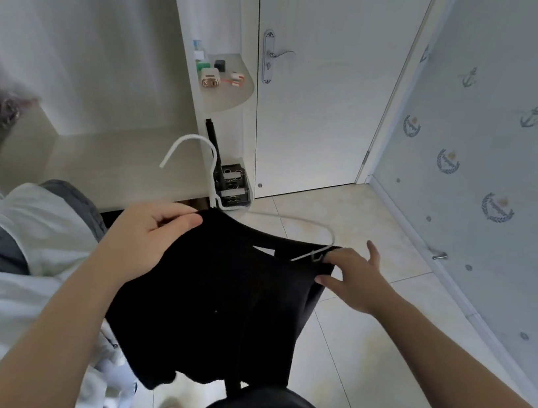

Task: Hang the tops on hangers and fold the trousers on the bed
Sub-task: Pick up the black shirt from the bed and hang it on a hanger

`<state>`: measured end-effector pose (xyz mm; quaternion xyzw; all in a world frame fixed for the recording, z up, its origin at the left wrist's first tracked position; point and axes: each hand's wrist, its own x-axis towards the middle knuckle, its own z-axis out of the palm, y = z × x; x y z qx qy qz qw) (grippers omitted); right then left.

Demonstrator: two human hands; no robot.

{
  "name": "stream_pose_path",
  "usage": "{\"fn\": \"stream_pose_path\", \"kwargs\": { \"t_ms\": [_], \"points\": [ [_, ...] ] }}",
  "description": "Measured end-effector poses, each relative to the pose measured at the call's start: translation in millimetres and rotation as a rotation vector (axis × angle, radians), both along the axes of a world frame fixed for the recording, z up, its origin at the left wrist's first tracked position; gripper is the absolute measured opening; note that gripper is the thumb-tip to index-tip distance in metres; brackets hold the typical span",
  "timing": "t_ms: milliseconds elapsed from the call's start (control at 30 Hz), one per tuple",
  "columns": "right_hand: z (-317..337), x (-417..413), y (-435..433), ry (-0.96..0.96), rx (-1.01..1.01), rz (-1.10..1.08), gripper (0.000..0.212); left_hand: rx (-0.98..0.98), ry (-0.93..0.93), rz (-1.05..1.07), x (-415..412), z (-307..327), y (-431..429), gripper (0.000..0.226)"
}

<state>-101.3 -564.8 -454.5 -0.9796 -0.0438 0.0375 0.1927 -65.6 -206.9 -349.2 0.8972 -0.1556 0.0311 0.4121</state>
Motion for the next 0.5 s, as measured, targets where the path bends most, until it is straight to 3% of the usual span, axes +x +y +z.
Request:
{"fn": "stream_pose_path", "kwargs": {
  "t_ms": [100,233,367,500],
  "points": [
    [24.4,-1.9,-6.8,0.002,0.050,0.003,0.011,0.100,0.035,-0.044,-1.0,-6.0,8.1,0.030],
    [74.0,-5.2,19.0,-0.028,0.333,0.089,0.013,0.206,0.085,-0.168,-5.1,-9.9,-11.3,0.025],
    [109.3,-8.8,72.4,-0.087,0.498,0.201,0.013,0.133,0.066,-0.226,-11.5,-13.1,-44.4,0.013],
    [114.8,-11.0,81.9,-0.129,0.518,0.173,0.016,0.086,0.033,-0.226,-9.6,-11.6,-39.0,0.015]
  ]
}}
